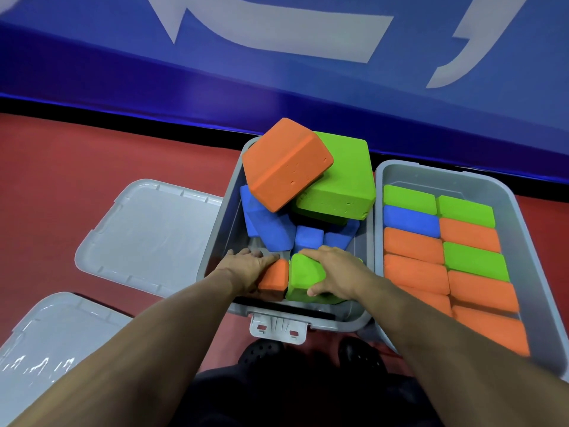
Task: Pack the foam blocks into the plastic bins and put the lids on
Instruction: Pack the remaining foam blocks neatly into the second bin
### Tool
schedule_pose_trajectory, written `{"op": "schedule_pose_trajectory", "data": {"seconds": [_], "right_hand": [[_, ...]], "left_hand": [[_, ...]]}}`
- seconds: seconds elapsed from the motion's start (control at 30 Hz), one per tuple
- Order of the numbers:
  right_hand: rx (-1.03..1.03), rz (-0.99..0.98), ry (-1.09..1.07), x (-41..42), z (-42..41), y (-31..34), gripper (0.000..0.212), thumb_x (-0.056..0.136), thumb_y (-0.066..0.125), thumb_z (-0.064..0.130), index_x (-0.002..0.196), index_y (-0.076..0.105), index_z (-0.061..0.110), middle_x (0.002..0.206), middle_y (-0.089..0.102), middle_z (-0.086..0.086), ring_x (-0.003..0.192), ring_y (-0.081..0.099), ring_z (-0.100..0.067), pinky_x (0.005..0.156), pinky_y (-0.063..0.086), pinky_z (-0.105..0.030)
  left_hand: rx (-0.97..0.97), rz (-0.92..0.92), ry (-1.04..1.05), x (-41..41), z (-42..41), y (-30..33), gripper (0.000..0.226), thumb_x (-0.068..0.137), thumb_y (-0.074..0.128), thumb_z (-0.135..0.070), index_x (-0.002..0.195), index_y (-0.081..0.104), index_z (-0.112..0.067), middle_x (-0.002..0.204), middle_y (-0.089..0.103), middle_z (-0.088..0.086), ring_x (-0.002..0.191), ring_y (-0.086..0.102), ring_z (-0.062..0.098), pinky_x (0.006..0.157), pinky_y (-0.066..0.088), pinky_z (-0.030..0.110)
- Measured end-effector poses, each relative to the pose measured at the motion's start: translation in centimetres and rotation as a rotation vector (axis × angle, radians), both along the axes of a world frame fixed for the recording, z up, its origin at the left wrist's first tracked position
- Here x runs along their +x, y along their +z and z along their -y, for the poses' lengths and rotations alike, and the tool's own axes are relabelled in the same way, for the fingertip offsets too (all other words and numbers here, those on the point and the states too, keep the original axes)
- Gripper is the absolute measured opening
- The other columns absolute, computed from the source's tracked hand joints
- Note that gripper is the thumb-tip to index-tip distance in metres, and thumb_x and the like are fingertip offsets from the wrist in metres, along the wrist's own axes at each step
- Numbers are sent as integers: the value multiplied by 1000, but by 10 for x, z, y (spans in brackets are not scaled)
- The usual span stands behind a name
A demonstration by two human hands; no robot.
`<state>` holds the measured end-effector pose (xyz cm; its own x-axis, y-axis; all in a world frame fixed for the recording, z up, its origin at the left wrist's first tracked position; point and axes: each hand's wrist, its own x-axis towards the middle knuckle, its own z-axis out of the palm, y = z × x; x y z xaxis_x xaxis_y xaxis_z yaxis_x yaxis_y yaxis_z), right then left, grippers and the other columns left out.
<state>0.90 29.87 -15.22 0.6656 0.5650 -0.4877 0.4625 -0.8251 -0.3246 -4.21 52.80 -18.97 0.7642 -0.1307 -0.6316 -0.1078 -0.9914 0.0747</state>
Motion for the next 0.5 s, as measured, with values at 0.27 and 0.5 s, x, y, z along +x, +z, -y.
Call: {"op": "schedule_pose_trajectory", "data": {"seconds": [0.27, 0.5], "right_hand": [[-1, -27, -24, 10, -12, -9, 98, 72, 85, 48, 154, 33, 38, 142, 50, 0, 133, 47, -27, 107, 41, -39], [-26, -56, 5, 12, -15, 3, 99, 73, 86, 48, 155, 33, 34, 148, 51, -4, 136, 47, -30, 109, 42, -39]], "left_hand": [[-30, -12, 49, 3, -4, -3, 95, 88, 71, -27, 158, 8, -44, 156, 32, 4, 142, 31, 30, 117, 23, 61], [-4, -12, 12, -1, -12, 4, 93, 90, 68, -26, 158, 8, -45, 155, 32, 3, 143, 30, 28, 116, 24, 59]]}}
